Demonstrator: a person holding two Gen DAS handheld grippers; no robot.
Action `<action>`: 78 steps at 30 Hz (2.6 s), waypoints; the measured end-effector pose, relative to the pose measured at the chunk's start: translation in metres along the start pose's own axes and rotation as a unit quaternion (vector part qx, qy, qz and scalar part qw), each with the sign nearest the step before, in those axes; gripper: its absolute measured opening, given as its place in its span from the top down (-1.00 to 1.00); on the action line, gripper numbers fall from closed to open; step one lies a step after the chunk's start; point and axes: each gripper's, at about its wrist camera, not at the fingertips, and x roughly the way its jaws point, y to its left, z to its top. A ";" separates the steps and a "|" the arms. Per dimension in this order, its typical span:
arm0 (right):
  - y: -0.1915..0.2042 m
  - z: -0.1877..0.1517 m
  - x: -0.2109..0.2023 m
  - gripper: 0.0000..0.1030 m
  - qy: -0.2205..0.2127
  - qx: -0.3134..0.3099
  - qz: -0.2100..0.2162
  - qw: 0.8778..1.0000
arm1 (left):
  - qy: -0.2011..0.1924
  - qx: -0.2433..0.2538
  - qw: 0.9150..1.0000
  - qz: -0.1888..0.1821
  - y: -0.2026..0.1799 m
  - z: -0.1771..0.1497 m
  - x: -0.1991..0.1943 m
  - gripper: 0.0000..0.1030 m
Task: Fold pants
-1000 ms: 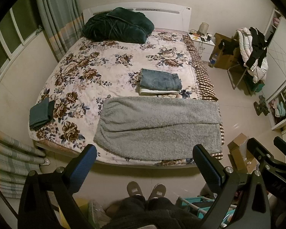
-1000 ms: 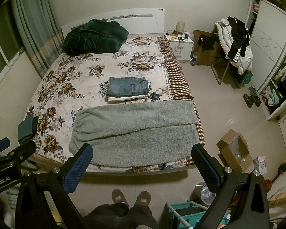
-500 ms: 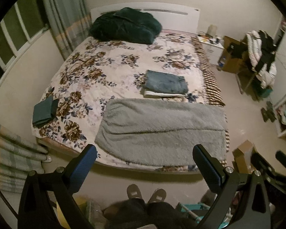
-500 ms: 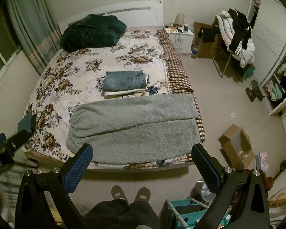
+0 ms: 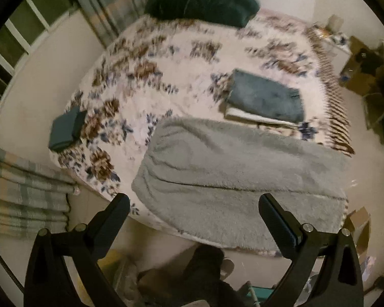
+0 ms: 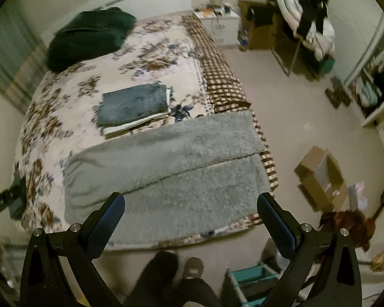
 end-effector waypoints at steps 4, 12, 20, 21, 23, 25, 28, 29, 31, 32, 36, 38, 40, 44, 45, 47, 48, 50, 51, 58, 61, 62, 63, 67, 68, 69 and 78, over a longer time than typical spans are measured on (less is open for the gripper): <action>-0.005 0.057 0.107 -1.00 0.046 0.067 0.010 0.997 | 0.070 -0.044 0.997 -0.006 -0.001 0.053 0.092 -1.00; -0.016 0.143 0.358 -1.00 0.146 0.193 -0.004 0.970 | 0.200 -0.146 0.969 0.009 0.013 0.129 0.296 -1.00; -0.045 0.170 0.534 -1.00 0.201 0.280 -0.038 0.938 | 0.255 -0.232 0.939 0.004 0.016 0.171 0.450 -1.00; -0.046 0.169 0.547 -1.00 0.205 0.288 -0.038 0.935 | 0.255 -0.237 0.937 0.003 0.016 0.174 0.460 -1.00; -0.048 0.172 0.567 -1.00 0.209 0.298 -0.037 0.931 | 0.253 -0.245 0.936 0.010 0.017 0.177 0.479 -0.90; -0.048 0.173 0.587 -1.00 0.214 0.303 -0.044 0.928 | 0.248 -0.252 0.936 0.016 0.020 0.175 0.487 -0.40; -0.046 0.173 0.605 -0.78 0.219 0.301 -0.045 0.927 | 0.219 -0.250 0.943 0.020 0.024 0.167 0.478 0.29; -0.046 0.174 0.607 -0.67 0.217 0.298 -0.046 0.928 | 0.201 -0.243 0.949 0.018 0.026 0.164 0.469 0.48; -0.046 0.172 0.604 -0.12 0.211 0.288 -0.050 0.933 | 0.168 -0.229 0.959 0.001 0.028 0.155 0.450 0.69; -0.046 0.171 0.599 0.00 0.208 0.280 -0.052 0.936 | 0.150 -0.221 0.964 -0.014 0.029 0.149 0.437 0.80; -0.052 0.159 0.577 0.65 0.193 0.269 -0.012 0.944 | 0.091 -0.195 0.976 -0.043 0.040 0.121 0.384 0.87; -0.054 0.152 0.559 0.70 0.189 0.259 -0.001 0.947 | 0.066 -0.192 0.978 -0.053 0.051 0.100 0.354 0.89; -0.058 0.140 0.534 0.73 0.176 0.251 0.010 0.952 | 0.046 -0.203 0.975 -0.073 0.061 0.080 0.327 0.90; -0.072 0.112 0.486 0.75 0.159 0.252 0.026 0.954 | 0.025 -0.222 0.970 -0.099 0.070 0.048 0.289 0.92; -0.074 0.106 0.481 0.76 0.156 0.254 0.029 0.954 | 0.022 -0.226 0.968 -0.103 0.076 0.036 0.277 0.92; -0.085 0.101 0.447 0.76 0.155 0.254 0.035 0.954 | 0.019 -0.233 0.966 -0.112 0.086 0.021 0.266 0.92; -0.094 0.090 0.432 0.76 0.156 0.253 0.038 0.954 | 0.018 -0.238 0.964 -0.115 0.090 0.011 0.258 0.92; -0.115 0.068 0.401 0.76 0.160 0.250 0.043 0.954 | 0.020 -0.246 0.962 -0.120 0.100 -0.014 0.248 0.92; -0.115 0.058 0.394 0.76 0.162 0.239 0.041 0.957 | 0.022 -0.249 0.961 -0.119 0.104 -0.028 0.245 0.92; -0.147 -0.021 0.352 0.76 0.202 0.181 0.009 0.962 | 0.082 -0.258 0.958 -0.089 0.117 -0.109 0.281 0.92; -0.158 -0.050 0.361 0.76 0.224 0.185 0.000 0.957 | 0.108 -0.260 0.957 -0.063 0.121 -0.140 0.311 0.92; -0.160 -0.060 0.364 0.76 0.227 0.184 -0.005 0.956 | 0.118 -0.260 0.957 -0.060 0.121 -0.149 0.319 0.92; -0.162 -0.067 0.368 0.76 0.233 0.182 -0.008 0.955 | 0.128 -0.262 0.955 -0.056 0.121 -0.157 0.328 0.92; -0.171 -0.093 0.384 0.81 0.244 0.179 -0.037 0.953 | 0.162 -0.267 0.949 -0.044 0.125 -0.184 0.358 0.92; -0.173 -0.096 0.387 0.81 0.244 0.178 -0.043 0.952 | 0.168 -0.267 0.948 -0.045 0.126 -0.188 0.362 0.91; -0.180 -0.101 0.390 0.81 0.238 0.179 -0.052 0.953 | 0.173 -0.264 0.948 -0.043 0.126 -0.190 0.364 0.90; -0.218 -0.075 0.364 0.01 0.163 0.200 -0.023 0.966 | 0.111 -0.238 0.965 -0.015 0.117 -0.161 0.320 0.55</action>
